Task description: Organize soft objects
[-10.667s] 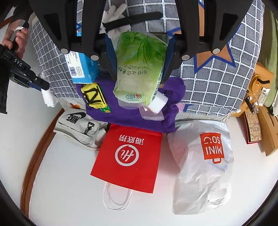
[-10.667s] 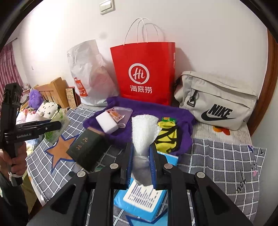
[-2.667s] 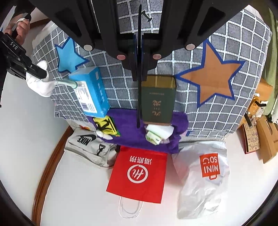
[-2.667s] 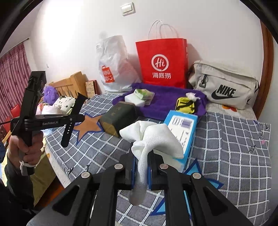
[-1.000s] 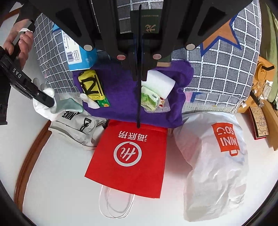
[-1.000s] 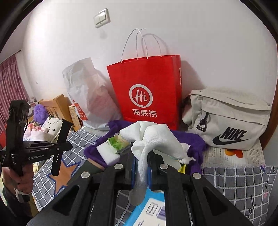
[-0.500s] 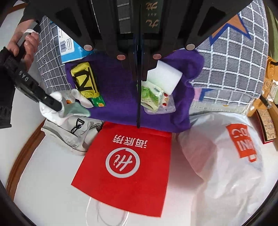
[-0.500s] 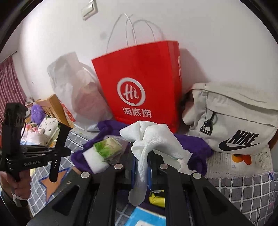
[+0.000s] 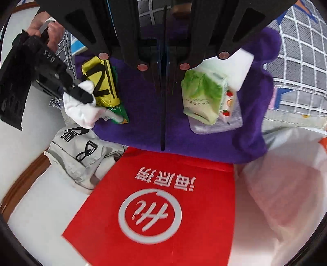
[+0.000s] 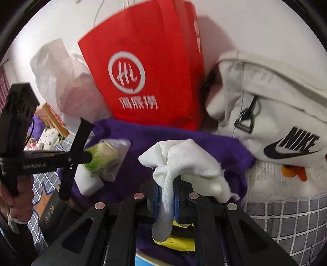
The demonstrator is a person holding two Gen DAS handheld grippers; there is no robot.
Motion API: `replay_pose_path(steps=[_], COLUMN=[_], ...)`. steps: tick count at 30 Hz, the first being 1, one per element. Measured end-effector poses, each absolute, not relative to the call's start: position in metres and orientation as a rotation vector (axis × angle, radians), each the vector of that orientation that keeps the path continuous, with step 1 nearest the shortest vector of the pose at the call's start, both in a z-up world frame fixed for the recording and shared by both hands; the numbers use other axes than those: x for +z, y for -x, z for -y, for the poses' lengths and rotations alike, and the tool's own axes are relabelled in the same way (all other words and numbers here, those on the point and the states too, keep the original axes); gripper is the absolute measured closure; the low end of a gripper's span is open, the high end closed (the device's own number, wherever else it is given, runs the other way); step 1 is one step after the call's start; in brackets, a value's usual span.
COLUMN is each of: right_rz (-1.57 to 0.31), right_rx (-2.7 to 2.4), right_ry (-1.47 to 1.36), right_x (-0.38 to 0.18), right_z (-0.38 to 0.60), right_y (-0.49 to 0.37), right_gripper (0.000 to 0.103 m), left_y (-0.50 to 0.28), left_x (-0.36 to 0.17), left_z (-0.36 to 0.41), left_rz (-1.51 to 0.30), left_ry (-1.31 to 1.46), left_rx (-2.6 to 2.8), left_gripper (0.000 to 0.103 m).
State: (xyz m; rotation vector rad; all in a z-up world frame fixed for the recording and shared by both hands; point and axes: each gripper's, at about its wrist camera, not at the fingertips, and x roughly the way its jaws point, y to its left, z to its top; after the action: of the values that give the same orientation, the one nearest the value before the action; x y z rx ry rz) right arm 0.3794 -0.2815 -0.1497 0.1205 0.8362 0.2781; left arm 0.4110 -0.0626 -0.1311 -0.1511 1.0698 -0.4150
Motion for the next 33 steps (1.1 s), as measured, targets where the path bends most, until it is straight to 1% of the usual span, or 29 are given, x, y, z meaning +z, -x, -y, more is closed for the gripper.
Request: replay_pose_path(steps=[3, 5, 11, 12, 14, 15, 16, 18, 20, 22, 25, 28, 29, 30, 33], right_rz=[-0.863, -0.879, -0.918, -0.917, -0.919, -0.916, -0.914, -0.91, -0.912, -0.908, -0.896, -0.88, -0.887, -0.893, -0.876], right_rx=[0.28, 0.276, 0.274, 0.274, 0.285, 0.29, 0.291, 0.288, 0.29, 0.282, 0.258, 0.24, 0.239, 0.24, 0.217], right_ry=[-0.118, -0.119, -0.128, -0.126, -0.131, -0.135, -0.136, -0.134, -0.138, -0.134, -0.111, -0.097, -0.099, -0.1, -0.092], right_x=[-0.159, -0.164, -0.176, -0.175, -0.173, -0.172, -0.172, -0.169, -0.166, -0.163, -0.153, -0.141, -0.137, -0.133, -0.119], right_z=[0.28, 0.279, 0.276, 0.276, 0.275, 0.275, 0.275, 0.274, 0.274, 0.274, 0.272, 0.271, 0.27, 0.269, 0.268], right_y=[-0.384, -0.387, -0.392, -0.392, -0.391, -0.39, -0.389, -0.388, -0.385, -0.383, -0.379, -0.373, -0.37, -0.366, -0.349], right_gripper=[0.089, 0.085, 0.083, 0.081, 0.066, 0.062, 0.058, 0.058, 0.052, 0.052, 0.045, 0.042, 0.041, 0.041, 0.041], left_y=[-0.419, -0.423, -0.429, -0.43, -0.431, -0.431, -0.432, -0.43, -0.428, -0.426, -0.423, -0.414, -0.41, -0.406, -0.388], left_x=[-0.143, -0.151, -0.163, -0.164, -0.164, -0.164, -0.162, -0.159, -0.154, -0.148, -0.142, -0.131, -0.128, -0.125, -0.111], left_z=[0.063, 0.061, 0.059, 0.058, 0.058, 0.058, 0.057, 0.052, 0.05, 0.048, 0.043, 0.038, 0.038, 0.037, 0.035], left_rz=[-1.096, -1.111, -1.137, -1.137, -1.146, -1.148, -1.146, -1.135, -1.112, -1.104, -1.105, -1.09, -1.084, -1.076, -1.05], left_ry=[0.143, 0.145, 0.198, 0.203, 0.207, 0.211, 0.211, 0.212, 0.21, 0.194, 0.194, 0.188, 0.183, 0.179, 0.158], left_rx=[-0.397, -0.378, -0.356, -0.356, -0.356, -0.356, -0.356, -0.353, -0.348, -0.329, -0.311, -0.298, -0.295, -0.292, -0.277], left_gripper=[0.099, 0.099, 0.099, 0.099, 0.098, 0.097, 0.096, 0.085, 0.079, 0.078, 0.077, 0.071, 0.067, 0.064, 0.059])
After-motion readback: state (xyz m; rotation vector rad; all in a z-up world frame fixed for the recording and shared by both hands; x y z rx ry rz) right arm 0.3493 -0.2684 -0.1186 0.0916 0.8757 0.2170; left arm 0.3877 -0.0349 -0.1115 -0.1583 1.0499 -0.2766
